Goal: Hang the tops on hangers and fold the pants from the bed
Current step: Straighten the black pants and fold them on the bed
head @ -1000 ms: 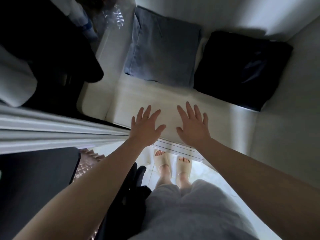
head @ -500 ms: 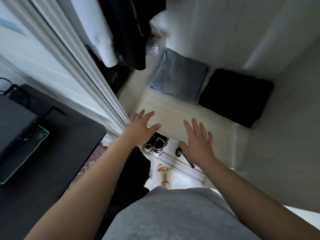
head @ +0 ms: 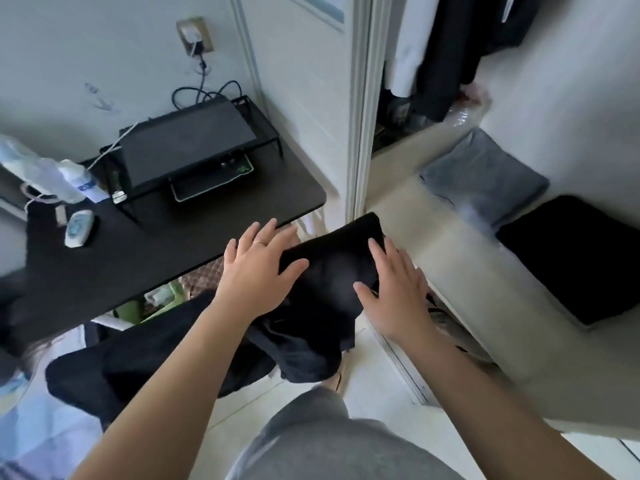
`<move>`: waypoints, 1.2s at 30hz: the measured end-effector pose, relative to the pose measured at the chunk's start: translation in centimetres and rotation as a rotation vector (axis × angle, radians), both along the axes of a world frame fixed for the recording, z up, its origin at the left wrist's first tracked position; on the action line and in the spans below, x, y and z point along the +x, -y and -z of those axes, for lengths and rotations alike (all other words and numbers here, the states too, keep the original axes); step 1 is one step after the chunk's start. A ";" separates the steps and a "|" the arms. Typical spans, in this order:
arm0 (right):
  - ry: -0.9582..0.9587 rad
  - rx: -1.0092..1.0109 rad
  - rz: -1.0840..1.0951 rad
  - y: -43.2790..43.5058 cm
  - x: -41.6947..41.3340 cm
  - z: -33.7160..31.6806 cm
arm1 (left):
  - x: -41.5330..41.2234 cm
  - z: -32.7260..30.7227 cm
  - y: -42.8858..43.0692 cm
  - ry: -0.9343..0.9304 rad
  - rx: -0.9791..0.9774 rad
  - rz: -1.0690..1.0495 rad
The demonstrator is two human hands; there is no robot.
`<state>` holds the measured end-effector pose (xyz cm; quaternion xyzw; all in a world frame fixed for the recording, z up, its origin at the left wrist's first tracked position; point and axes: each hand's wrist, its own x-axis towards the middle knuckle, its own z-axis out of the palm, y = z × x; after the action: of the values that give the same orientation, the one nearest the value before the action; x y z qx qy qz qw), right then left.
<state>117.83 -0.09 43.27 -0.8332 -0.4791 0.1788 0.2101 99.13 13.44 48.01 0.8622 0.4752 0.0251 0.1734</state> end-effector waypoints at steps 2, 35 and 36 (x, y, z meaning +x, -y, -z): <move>-0.002 0.035 -0.071 -0.3 -1.8 -0.6 | -3.3 -0.6 0.6 0.008 -0.007 -0.105; 0.053 0.061 -0.574 -9.1 -16.4 -4.5 | -21.2 1.7 -4.0 0.350 -0.488 -0.130; 0.056 0.092 -0.566 -8.8 -16.9 -4.4 | -21.6 1.8 -4.0 0.407 -0.466 -0.120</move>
<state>100.98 8.71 47.69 -0.6608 -0.7057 0.1853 0.1760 77.56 17.45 46.26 0.7471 0.4735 0.0978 0.4562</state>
